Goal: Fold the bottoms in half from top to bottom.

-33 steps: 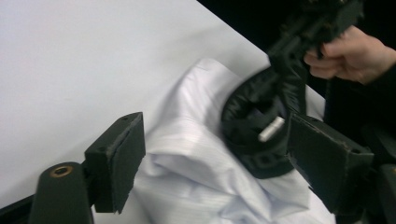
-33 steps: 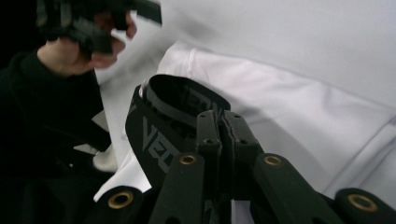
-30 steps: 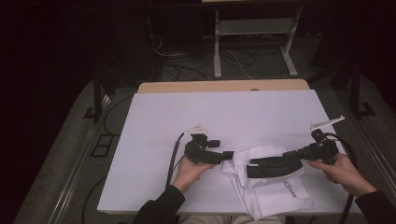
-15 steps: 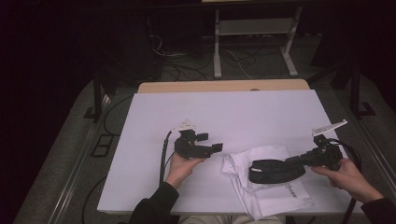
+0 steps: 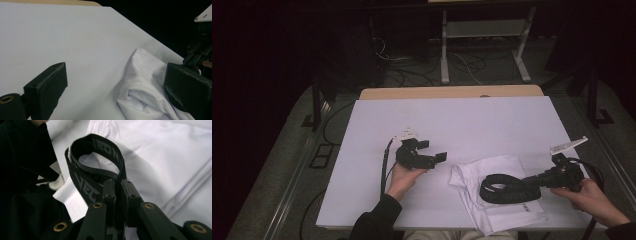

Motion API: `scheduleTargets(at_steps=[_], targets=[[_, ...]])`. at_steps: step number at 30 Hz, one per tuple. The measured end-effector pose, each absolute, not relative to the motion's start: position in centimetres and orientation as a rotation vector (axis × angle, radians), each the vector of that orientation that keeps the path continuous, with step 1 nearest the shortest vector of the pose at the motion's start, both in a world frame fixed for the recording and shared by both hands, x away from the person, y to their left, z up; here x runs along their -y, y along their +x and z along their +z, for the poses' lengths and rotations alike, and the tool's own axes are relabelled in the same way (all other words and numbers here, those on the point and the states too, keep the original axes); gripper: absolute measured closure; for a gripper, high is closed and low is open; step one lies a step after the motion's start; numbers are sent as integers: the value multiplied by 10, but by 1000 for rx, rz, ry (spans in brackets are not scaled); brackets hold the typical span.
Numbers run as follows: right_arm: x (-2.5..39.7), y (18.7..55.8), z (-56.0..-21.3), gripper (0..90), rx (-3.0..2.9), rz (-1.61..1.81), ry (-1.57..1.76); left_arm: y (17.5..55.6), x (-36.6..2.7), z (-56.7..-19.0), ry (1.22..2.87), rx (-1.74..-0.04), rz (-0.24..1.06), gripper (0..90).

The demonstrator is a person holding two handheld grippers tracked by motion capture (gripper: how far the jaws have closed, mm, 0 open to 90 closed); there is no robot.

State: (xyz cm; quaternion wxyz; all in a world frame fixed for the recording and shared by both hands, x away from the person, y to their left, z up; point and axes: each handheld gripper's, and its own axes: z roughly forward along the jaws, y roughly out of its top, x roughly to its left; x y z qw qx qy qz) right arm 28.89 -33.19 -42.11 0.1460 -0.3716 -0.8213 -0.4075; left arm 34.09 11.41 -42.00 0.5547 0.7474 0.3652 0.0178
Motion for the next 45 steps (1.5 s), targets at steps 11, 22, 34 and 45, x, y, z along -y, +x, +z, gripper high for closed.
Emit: scheduleTargets(at_steps=[11,22,34,45], targets=[[337,272,-425,621,2424,-1138,-1086,339,-111,-422,1802,-848,54,3],[330,278,-401,522,2477,-1195,-1062,337,-110,-422,1816,-837,69,0],[299,314,-387,622,2505,-1192,-1040,336,-109,-422,1816,-835,66,0],[277,345,-396,868,2511,-1148,-1016,337,-109,-423,1815,-833,64,0]])
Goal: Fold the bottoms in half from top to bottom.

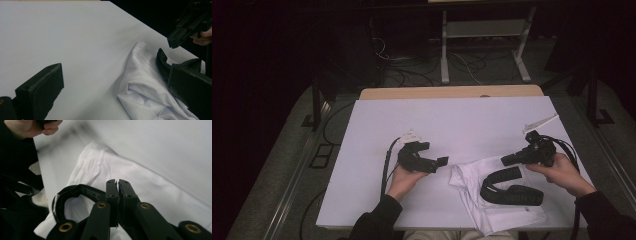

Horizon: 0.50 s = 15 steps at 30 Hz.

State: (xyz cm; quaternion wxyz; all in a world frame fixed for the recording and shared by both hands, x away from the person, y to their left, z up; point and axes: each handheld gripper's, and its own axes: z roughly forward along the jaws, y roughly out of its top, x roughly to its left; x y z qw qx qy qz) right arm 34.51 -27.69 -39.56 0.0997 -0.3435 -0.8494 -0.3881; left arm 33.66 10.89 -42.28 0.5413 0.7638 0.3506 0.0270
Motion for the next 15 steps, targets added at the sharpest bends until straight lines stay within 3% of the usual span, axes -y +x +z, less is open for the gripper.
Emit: scheduleTargets(at_steps=[15], targets=[[250,369,-418,884,2524,-1024,-971,337,-108,-423,1817,-830,61,0]])
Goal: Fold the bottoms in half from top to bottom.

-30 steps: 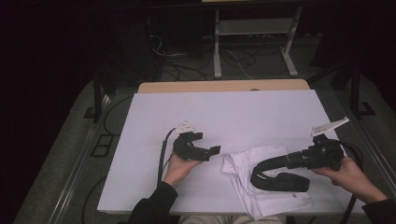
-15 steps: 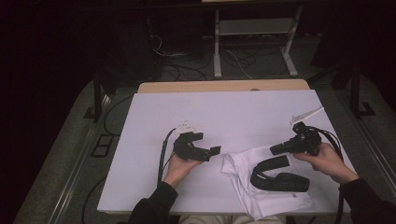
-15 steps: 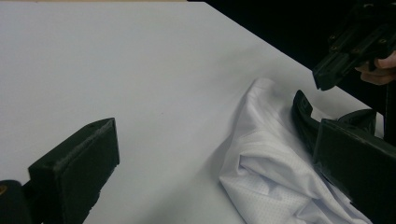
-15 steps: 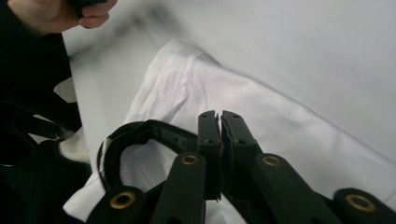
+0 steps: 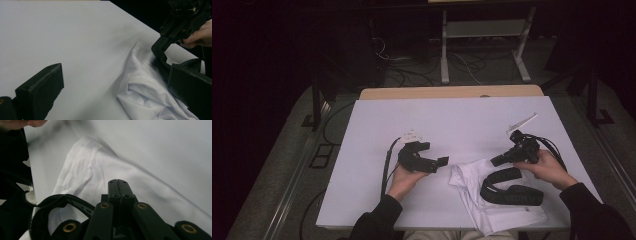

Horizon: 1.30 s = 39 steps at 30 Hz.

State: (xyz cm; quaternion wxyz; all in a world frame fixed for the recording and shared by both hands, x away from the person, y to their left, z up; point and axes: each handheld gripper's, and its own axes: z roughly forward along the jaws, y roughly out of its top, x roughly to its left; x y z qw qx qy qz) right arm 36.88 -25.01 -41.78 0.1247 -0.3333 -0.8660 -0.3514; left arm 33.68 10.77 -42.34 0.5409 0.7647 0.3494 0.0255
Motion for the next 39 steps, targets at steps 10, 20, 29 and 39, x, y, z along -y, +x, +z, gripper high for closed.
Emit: scheduleTargets(at_steps=[10,20,29,39], targets=[[240,379,-438,883,2495,-900,-951,337,-106,-424,1825,-826,59,0],[240,375,-441,881,2462,-818,-885,336,-106,-424,1818,-827,69,0],[246,360,-432,881,2453,-832,-824,335,-104,-426,1832,-822,60,0],[253,334,-428,881,2446,-825,-776,335,-103,-426,1833,-823,58,0]])
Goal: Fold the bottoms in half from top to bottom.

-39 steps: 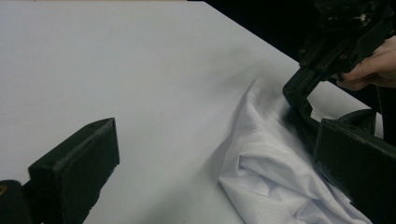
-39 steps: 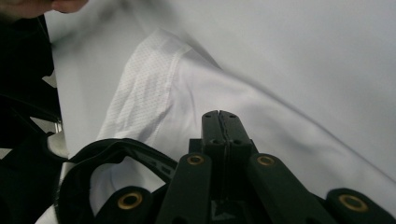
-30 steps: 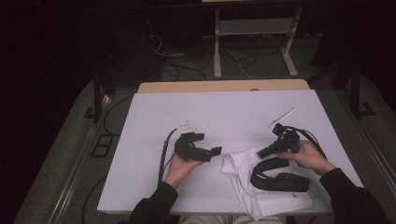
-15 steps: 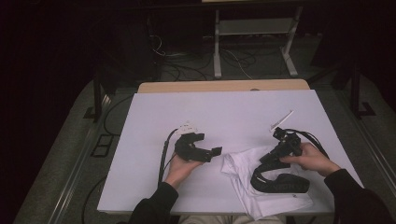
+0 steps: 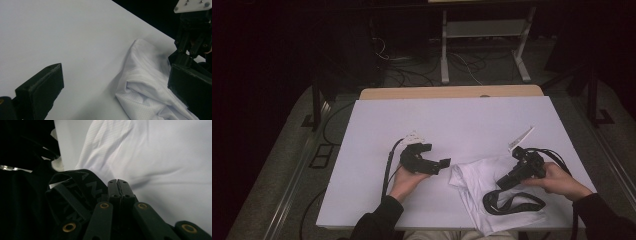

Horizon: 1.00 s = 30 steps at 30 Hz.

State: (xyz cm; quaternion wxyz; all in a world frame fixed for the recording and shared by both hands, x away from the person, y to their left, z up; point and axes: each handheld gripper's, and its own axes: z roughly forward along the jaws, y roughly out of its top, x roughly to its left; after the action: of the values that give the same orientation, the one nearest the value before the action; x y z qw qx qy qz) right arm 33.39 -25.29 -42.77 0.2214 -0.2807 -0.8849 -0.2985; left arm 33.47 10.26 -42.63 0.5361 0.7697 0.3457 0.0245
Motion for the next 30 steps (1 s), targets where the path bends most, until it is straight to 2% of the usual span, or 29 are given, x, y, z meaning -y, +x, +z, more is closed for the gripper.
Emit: scheduleTargets(at_steps=[15,30], targets=[[264,319,-430,870,2522,-809,-844,334,-100,-428,1841,-821,52,0],[270,302,-434,883,2469,-761,-775,334,-98,-429,1849,-809,44,0]])
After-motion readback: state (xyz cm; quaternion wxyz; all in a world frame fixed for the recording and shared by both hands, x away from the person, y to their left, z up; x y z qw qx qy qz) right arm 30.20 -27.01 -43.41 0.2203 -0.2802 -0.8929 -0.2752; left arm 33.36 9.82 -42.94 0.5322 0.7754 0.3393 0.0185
